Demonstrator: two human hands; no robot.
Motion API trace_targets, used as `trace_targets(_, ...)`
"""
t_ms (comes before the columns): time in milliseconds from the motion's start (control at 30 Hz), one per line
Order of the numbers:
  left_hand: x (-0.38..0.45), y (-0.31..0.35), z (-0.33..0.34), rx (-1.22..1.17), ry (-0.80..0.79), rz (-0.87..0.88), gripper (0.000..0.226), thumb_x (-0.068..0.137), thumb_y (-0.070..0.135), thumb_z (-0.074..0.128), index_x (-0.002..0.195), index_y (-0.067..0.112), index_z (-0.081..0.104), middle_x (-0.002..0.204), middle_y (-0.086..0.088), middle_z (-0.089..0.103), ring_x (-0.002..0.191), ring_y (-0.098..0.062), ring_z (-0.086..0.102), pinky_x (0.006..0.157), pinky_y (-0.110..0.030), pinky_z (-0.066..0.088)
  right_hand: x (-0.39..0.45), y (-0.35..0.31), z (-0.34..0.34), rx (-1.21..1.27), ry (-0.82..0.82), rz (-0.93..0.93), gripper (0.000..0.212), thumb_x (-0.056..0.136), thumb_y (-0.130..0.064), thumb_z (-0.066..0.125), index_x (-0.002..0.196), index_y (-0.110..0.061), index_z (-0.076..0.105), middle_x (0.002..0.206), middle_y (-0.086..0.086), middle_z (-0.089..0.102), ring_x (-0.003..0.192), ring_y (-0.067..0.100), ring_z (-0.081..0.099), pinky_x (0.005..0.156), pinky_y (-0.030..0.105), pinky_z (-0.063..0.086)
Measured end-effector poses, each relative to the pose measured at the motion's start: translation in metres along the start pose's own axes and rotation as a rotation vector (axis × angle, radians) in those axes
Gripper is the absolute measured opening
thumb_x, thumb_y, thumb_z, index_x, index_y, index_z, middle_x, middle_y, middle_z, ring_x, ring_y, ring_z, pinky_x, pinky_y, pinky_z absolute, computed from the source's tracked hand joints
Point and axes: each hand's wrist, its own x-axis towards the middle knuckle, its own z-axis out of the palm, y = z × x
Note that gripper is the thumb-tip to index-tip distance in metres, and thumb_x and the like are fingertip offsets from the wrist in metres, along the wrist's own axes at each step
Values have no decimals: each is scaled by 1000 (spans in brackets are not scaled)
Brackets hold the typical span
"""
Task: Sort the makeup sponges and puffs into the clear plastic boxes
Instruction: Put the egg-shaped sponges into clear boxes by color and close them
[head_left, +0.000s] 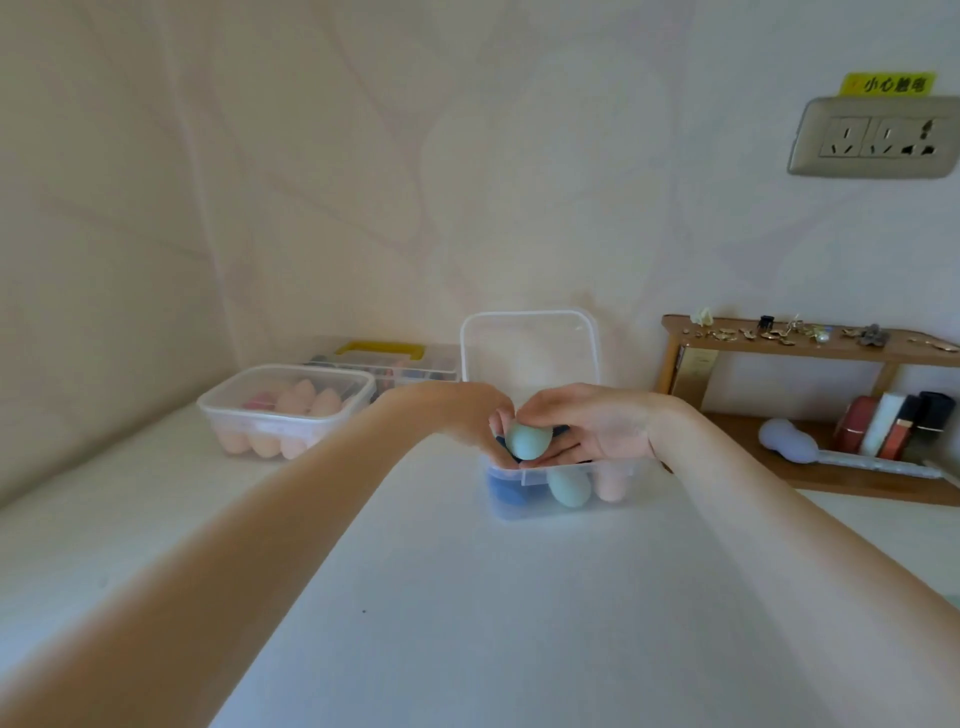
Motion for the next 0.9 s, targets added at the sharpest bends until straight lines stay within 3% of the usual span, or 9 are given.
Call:
trace_targets(167, 17, 14, 2, 91, 15, -27, 34, 75, 46, 69, 95, 23, 55, 82, 7, 56, 87, -20, 53, 79, -27, 41, -5, -3, -3, 21, 123, -96, 17, 91, -23, 58, 84, -11, 67, 90, 9, 72, 88, 29, 67, 98, 42, 49)
trace_targets(300, 30, 24, 17, 164, 137, -53, 52, 73, 63, 63, 101, 20, 59, 88, 4, 56, 91, -21, 49, 86, -33, 32, -8, 6, -13, 46, 206, -110, 13, 89, -20, 62, 94, -8, 60, 103, 15, 67, 96, 30, 65, 101, 40, 47)
trace_targets(433, 36, 18, 27, 69, 177, -53, 47, 77, 59, 60, 97, 18, 67, 95, 3, 65, 101, -20, 57, 95, -35, 32, -17, 2, -21, 293, 248, -300, 14, 84, -23, 61, 90, -10, 62, 85, 7, 69, 74, 21, 68, 92, 38, 52)
trace_targets(500, 36, 18, 29, 49, 212, -53, 47, 80, 57, 57, 100, 15, 66, 100, 0, 68, 101, -21, 58, 95, -35, 34, -21, -4, -19, 321, 105, -257, 22, 78, -29, 60, 88, -9, 60, 77, 7, 67, 68, 23, 65, 85, 37, 54)
trace_targets(567, 34, 22, 30, 124, 220, -56, 44, 87, 50, 51, 109, 12, 59, 103, -4, 63, 102, -24, 55, 92, -35, 35, -16, -3, -11, 193, -21, -124, 26, 76, -31, 59, 93, -10, 59, 83, 8, 65, 74, 24, 61, 84, 36, 54)
trace_targets(633, 31, 26, 28, 185, 211, -55, 38, 92, 41, 46, 115, 12, 53, 111, -6, 59, 111, -25, 53, 95, -37, 37, -9, 1, -6, 86, -55, -22, 30, 77, -32, 61, 101, -13, 59, 90, 4, 64, 86, 21, 59, 95, 37, 50)
trace_targets(733, 22, 20, 17, 187, 182, -40, 27, 91, 35, 48, 101, 11, 57, 104, -7, 60, 107, -26, 57, 84, -32, 41, -3, 3, -2, 16, -18, 2, 19, 86, -29, 60, 96, -14, 61, 91, 3, 62, 93, 20, 55, 106, 39, 42)
trace_targets(900, 4, 0, -4, 78, 7, -67, 33, 81, 44, 63, 104, 21, 67, 97, 10, 59, 97, -14, 56, 85, -25, 45, 2, 1, 2, -90, 21, 77, 15, 89, -28, 59, 84, -14, 60, 87, 4, 63, 79, 13, 60, 78, 21, 51)
